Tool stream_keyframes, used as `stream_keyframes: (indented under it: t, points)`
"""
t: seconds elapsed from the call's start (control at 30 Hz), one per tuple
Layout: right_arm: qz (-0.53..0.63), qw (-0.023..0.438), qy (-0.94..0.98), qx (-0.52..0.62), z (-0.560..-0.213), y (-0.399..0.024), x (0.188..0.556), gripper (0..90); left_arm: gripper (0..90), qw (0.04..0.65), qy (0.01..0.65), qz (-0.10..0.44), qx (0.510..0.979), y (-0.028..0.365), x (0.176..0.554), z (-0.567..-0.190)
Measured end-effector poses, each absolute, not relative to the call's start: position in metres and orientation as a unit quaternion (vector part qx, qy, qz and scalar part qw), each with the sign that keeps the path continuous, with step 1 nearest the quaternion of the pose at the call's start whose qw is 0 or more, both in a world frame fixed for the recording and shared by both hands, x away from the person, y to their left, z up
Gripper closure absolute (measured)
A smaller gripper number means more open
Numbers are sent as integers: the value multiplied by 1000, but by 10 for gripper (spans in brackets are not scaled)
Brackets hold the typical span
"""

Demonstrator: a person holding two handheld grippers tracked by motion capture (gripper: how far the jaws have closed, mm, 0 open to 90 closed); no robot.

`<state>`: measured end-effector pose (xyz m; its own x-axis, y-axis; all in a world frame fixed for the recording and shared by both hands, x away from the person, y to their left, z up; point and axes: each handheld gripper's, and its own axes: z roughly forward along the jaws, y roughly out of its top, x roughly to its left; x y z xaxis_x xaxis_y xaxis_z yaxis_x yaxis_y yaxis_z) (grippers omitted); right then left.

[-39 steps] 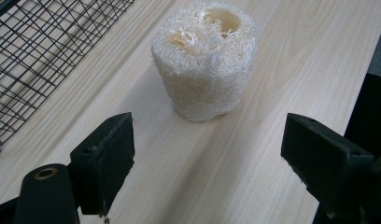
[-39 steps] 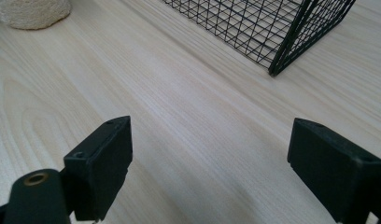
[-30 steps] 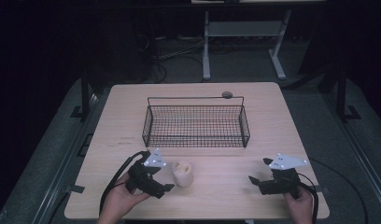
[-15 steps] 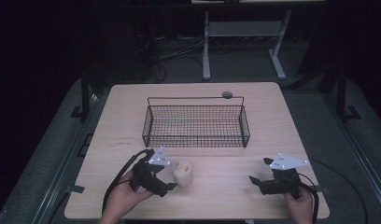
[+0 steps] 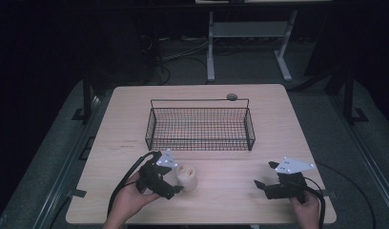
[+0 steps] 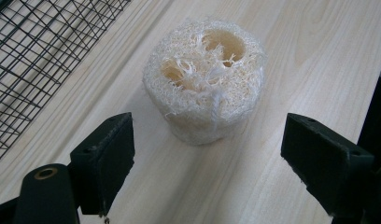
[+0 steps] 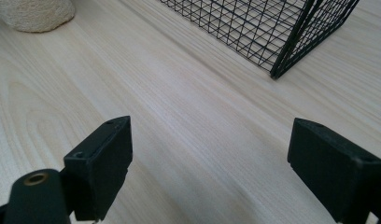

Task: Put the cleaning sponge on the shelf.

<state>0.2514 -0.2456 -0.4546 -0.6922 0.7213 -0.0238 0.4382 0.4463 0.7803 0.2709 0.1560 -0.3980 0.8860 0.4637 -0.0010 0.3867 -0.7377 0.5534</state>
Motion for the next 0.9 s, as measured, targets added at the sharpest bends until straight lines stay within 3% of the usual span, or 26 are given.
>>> stream_keyframes:
  t: [0.9]
  points:
    - [395, 180, 831, 347, -454, -246, 251, 135, 169, 262, 220, 66, 937, 136, 285, -398]
